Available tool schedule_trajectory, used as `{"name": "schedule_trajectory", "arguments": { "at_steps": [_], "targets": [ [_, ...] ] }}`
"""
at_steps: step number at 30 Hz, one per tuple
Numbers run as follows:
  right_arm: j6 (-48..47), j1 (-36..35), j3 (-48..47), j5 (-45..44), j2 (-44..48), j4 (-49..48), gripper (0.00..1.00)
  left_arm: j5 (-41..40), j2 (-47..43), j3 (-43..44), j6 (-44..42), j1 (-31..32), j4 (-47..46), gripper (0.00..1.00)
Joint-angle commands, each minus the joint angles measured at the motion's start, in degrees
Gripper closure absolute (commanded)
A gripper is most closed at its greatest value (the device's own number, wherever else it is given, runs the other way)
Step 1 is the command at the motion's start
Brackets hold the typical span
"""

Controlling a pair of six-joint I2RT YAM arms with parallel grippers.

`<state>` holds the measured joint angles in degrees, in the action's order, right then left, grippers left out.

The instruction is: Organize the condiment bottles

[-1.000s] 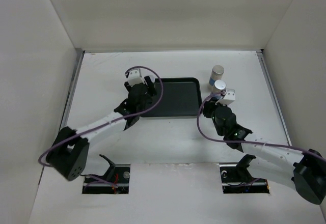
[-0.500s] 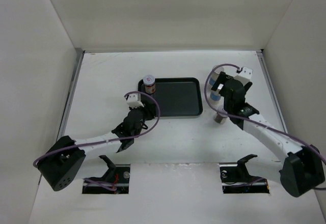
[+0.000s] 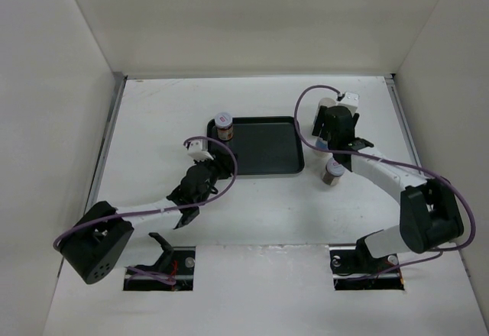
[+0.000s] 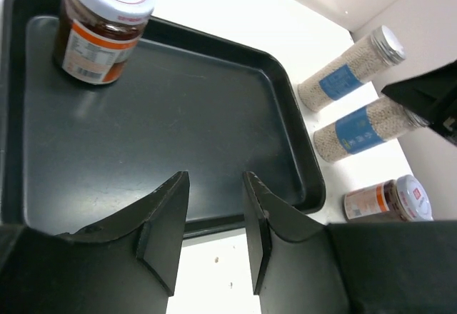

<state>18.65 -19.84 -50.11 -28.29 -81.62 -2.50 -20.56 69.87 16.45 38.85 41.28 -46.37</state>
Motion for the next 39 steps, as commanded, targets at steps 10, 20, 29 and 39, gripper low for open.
{"name": "schedule_trajectory", "arguments": {
  "at_steps": [10,20,29,39],
  "targets": [
    [-1.5,-3.2,-1.7,-1.8,5.6,-2.1,0.49,1.2,-3.2,-2.2,2.1,-3.5,-3.9,0.64],
    [-5.8,-15.6,-14.8,-0.4,-1.5,-6.0,0.50,-1.2,-8.0,-6.8,6.2,-9.9,-3.6,0.64],
    [-6.0,-20.7,-32.1,3.4,-22.6,-9.8,0.51,-0.4,-4.7,-6.7,6.4,-10.2,-4.9,0.64],
    [-6.3,-22.8,-37.3,2.8,-31.1,-9.8,0.19,0.9,-3.9,-6.3,6.2,-10.3,-4.9,0.64]
  ]
}}
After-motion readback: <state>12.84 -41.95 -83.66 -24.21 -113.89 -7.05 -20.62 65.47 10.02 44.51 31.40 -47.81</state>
